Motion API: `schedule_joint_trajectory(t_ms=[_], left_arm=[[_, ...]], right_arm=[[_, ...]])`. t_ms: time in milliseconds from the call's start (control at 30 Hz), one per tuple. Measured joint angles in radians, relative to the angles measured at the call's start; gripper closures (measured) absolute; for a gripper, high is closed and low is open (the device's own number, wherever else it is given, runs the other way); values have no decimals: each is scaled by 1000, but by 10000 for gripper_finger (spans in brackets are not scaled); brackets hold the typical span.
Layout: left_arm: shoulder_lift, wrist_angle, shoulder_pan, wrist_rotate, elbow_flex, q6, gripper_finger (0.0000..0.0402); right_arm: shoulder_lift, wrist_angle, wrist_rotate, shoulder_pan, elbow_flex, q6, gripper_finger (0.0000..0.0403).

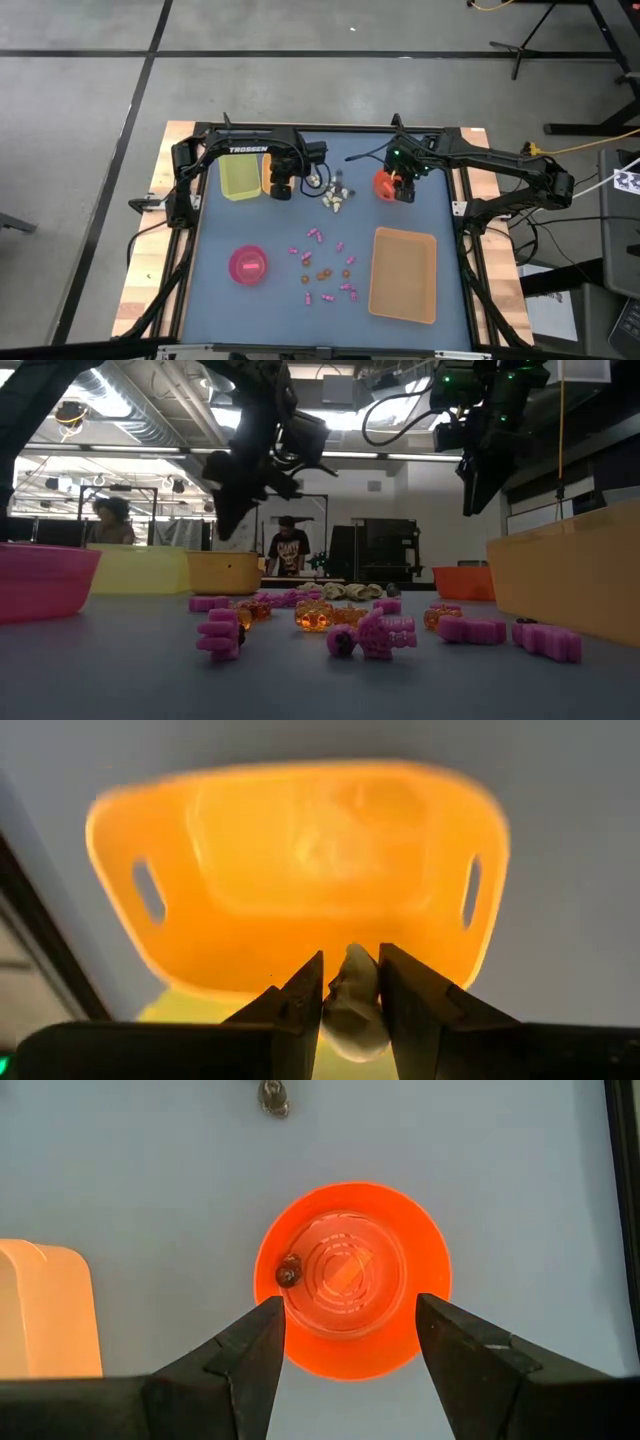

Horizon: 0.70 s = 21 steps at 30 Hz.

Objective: Sort Halloween decoration
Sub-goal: Put the white skull toy into the yellow bin

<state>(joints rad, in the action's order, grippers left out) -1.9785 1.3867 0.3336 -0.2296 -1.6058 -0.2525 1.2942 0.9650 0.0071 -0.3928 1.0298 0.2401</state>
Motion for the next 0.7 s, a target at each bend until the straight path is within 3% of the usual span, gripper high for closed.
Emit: schedule_joint_trajectory(t_ms=[400, 700], left_arm=[[0, 183, 16, -61, 0, 103, 324], [1, 184, 55, -80, 56, 140, 324]], right_arm=[[0, 1, 0, 0, 0, 0, 178], [0, 1, 0, 0, 0, 0, 178]])
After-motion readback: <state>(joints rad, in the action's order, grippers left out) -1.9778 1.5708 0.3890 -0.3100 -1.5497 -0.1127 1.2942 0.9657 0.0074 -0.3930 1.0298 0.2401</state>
